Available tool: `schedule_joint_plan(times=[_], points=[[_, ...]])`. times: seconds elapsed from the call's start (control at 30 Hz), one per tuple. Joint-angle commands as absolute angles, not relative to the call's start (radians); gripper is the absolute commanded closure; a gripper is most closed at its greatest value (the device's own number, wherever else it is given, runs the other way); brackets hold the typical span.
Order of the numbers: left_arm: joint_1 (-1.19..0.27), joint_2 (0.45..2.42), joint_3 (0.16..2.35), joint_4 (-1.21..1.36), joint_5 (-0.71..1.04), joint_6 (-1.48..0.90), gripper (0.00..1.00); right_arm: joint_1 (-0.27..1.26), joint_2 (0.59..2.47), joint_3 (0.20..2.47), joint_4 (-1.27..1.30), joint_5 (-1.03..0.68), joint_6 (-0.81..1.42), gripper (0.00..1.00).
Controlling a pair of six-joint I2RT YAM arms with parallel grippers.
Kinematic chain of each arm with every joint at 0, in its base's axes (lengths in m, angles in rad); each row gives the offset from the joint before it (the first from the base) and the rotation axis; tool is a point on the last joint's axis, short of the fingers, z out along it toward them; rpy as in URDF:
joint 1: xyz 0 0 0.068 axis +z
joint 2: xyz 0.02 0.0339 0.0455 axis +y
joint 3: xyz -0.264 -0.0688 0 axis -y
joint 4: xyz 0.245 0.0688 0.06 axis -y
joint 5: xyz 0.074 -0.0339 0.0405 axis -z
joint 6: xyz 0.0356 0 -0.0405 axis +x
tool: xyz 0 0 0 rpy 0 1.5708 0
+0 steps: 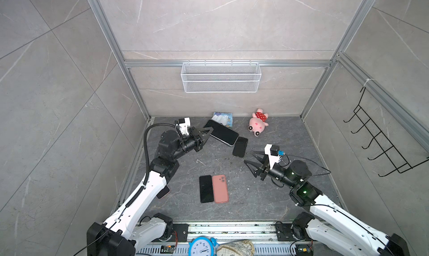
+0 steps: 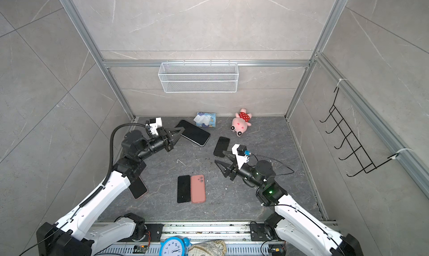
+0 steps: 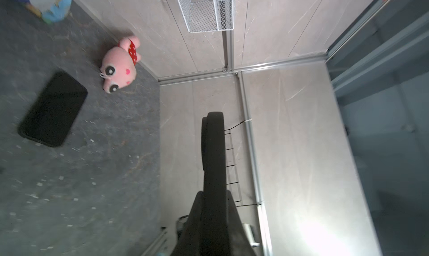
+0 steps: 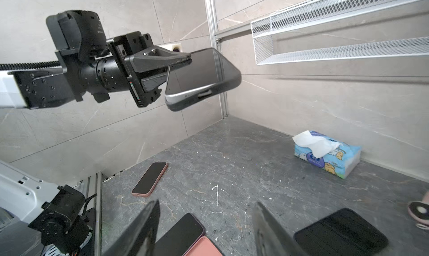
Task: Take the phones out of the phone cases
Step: 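Move the open right gripper toward the phone held by the left gripper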
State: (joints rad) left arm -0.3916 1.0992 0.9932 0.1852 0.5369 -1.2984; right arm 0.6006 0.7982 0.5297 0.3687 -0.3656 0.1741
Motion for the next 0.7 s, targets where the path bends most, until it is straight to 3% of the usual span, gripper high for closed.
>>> schedule_joint_plan(times=[0.0,0.1,0.23,0.67], points=[[-0.374,1.118,1.243,-0.127,0.788,-0.776,1.0,0.6,0.755,0.66,0.001,-0.321,0.122,0.33],[-0.38,1.173,1.373,-0.403,0.849,-0.409,1.0,0.6,0.782,0.767,-0.214,-0.35,0.047,0.33],[-0.401,1.186,1.408,-0.558,0.9,-0.072,1.0,0.601,0.867,0.88,-0.413,-0.445,-0.105,0.34],[-0.436,1.185,1.357,-0.511,1.023,0.289,1.0,0.604,1.096,1.144,-0.721,-0.653,-0.567,0.41]])
